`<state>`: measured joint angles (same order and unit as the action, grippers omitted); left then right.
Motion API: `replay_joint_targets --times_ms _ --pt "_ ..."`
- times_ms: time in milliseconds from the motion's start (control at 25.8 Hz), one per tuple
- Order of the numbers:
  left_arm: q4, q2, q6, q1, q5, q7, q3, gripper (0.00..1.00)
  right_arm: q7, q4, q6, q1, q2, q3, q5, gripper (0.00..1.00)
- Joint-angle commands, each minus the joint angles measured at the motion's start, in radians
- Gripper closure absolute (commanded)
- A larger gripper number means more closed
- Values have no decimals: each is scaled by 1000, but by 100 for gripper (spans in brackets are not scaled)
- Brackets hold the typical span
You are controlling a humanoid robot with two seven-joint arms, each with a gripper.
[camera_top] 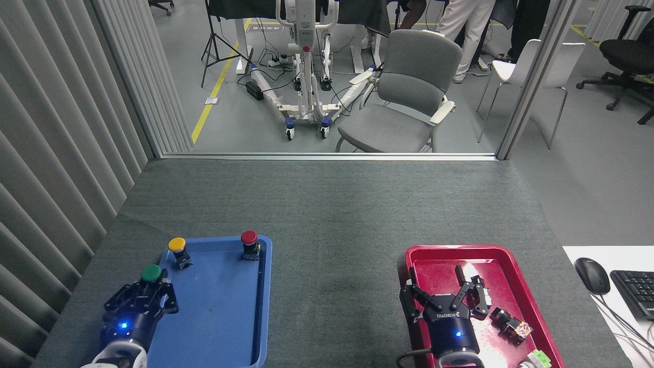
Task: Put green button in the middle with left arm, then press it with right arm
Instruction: 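Lift the green button with the left gripper out of the tray, then carry the green button past the tray edge toward the table middle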
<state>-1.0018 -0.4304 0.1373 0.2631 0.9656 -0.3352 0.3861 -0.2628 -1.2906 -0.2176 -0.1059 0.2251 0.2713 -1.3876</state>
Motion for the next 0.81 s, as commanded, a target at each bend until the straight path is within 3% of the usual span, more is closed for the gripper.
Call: replay_joint_targets --times_ms 0,116,232,271,349,387,542,697,775 --pt "-238 -106 -7 -140 -90 -67 -4 72 4 -1 -3 0 0 0 -1 0" --pt "-305 -151 -44 -193 -90 -111 -3 72 4 -1 -5 0 -3 0 -1 0" --pt "-298 -145 -172 -151 -87 -108 16 74 4 -1 -3 0 -4 0 -1 0" --pt "-298 -145 -229 -128 -84 -108 36 77 4 -1 -3 0 -4 0 -1 0" --pt "-296 -145 -324 -96 -59 -107 69 94 4 1 -3 0 -4 0 1 0" --pt "-294 -137 -346 -82 -48 -102 79 96 5 -1 -2 -2 -3 -1 1 0" --pt "-304 -79 -352 -33 -33 -50 139 98 5 -1 -2 -2 0 -1 1 0" --pt "-258 35 -349 2 12 -33 140 95 5 -1 -3 -2 -1 -1 1 0" --pt "-230 107 -329 25 91 -31 140 95 5 -1 -5 -2 -3 0 1 0"
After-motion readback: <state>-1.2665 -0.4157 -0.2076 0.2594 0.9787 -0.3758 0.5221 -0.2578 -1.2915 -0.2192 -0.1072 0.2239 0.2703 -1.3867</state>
